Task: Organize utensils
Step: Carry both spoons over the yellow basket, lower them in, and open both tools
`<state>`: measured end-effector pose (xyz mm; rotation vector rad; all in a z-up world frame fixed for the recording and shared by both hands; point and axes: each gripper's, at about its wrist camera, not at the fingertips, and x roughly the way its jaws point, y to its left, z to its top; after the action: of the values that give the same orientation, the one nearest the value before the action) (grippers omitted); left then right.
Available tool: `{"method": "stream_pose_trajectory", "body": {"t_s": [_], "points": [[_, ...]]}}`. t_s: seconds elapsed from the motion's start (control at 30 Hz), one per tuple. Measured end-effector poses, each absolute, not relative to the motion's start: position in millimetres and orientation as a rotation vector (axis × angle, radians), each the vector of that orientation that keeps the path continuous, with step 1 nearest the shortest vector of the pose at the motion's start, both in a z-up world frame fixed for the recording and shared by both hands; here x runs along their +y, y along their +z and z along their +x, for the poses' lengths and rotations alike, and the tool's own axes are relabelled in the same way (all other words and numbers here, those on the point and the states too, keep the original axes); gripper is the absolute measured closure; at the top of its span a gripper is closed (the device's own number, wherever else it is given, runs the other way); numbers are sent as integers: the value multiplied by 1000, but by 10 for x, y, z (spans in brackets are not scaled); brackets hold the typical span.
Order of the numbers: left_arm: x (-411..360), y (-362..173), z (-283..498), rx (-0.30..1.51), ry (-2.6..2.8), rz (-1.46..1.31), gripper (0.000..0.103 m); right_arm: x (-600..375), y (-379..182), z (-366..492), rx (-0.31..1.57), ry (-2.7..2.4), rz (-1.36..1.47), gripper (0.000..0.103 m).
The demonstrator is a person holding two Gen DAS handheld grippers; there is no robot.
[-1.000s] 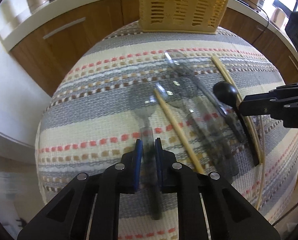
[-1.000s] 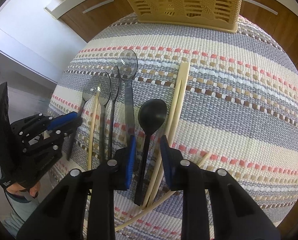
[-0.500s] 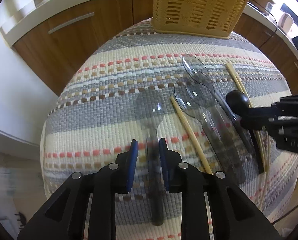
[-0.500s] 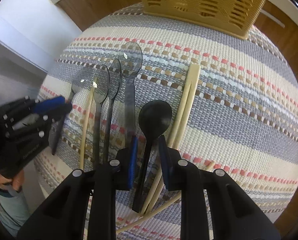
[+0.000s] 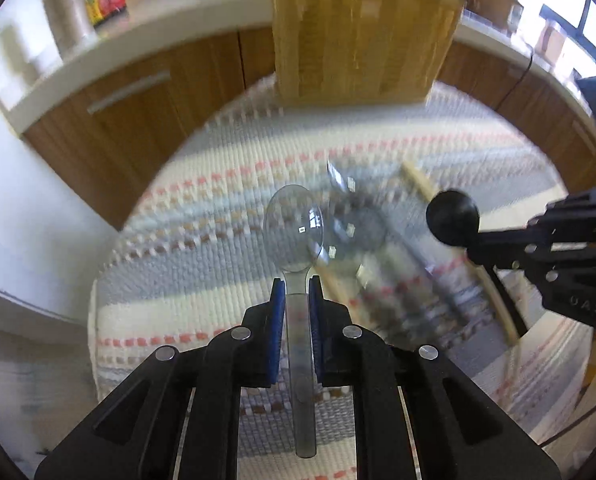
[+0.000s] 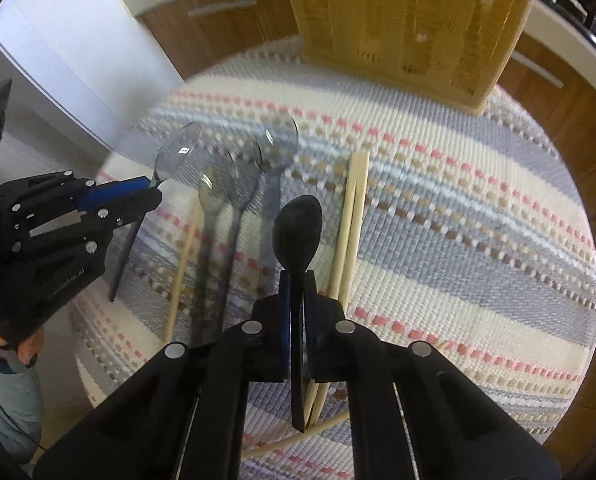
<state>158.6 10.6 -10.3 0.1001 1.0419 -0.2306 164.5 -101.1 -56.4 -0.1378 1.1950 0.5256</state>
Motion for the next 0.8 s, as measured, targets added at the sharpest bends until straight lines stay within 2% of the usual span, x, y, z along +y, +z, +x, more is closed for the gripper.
{"method": "stream_pose_trajectory", "body": {"t_s": [0.57,0.8], "points": [[-14,1796,1401,446,-287,-47,93,-1628,1122,1402,654,579,46,98],[-96,2121,1591,226,-306,-120,93,-1808,1630,1653,451,527,91,98]]}}
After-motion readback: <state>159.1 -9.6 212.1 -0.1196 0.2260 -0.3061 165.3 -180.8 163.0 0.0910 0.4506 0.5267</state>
